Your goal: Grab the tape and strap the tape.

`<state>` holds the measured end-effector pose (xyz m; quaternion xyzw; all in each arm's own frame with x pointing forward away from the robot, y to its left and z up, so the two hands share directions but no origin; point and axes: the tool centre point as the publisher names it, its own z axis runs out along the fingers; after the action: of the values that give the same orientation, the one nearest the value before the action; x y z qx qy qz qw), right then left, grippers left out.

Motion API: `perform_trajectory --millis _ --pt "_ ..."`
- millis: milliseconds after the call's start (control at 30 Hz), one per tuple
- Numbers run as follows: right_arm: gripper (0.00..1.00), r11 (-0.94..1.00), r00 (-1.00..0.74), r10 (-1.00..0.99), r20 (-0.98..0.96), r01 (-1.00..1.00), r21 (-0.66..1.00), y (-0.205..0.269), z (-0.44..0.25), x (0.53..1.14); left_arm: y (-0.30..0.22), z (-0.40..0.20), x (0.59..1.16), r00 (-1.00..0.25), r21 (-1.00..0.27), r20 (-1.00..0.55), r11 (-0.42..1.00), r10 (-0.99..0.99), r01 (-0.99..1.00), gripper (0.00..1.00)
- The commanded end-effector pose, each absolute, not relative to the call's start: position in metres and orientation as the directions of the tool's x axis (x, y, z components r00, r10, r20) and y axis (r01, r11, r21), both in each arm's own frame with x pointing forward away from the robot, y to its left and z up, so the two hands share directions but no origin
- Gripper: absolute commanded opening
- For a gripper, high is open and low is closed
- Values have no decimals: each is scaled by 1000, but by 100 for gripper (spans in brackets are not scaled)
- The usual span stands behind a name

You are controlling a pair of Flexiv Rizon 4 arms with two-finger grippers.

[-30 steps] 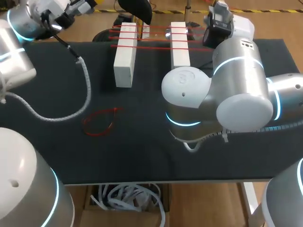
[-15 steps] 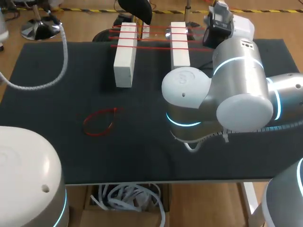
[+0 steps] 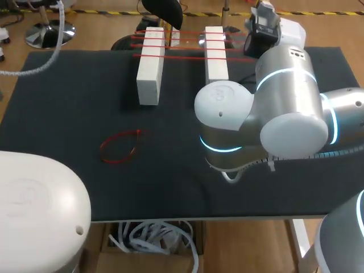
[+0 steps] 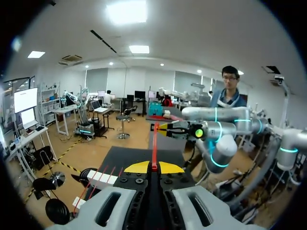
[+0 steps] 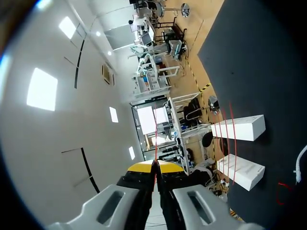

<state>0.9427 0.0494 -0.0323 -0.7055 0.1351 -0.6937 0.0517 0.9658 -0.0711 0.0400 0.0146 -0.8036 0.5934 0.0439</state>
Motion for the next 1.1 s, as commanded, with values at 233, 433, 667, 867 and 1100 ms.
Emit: perform_trajectory --millis 233,433,667,867,1100 --pt "0 -959 9 -261 965 -117 -258 47 -29 943 -72 56 966 -999 -702 12 712 37 18 0" --pt "0 -959 9 -261 965 -117 -258 47 -29 943 -74 56 963 -996 -655 -84 752 26 75 0" --pt "0 -959 9 -261 965 -117 -258 47 -29 943 -81 52 959 -990 -557 -121 821 66 123 0" --pt "0 -959 9 -261 965 -117 -258 47 -29 943 -89 50 961 -991 -509 -112 852 78 124 0" --pt "0 -959 9 -261 965 -117 -258 47 -29 943 -100 45 957 -991 -483 -107 867 85 127 0"
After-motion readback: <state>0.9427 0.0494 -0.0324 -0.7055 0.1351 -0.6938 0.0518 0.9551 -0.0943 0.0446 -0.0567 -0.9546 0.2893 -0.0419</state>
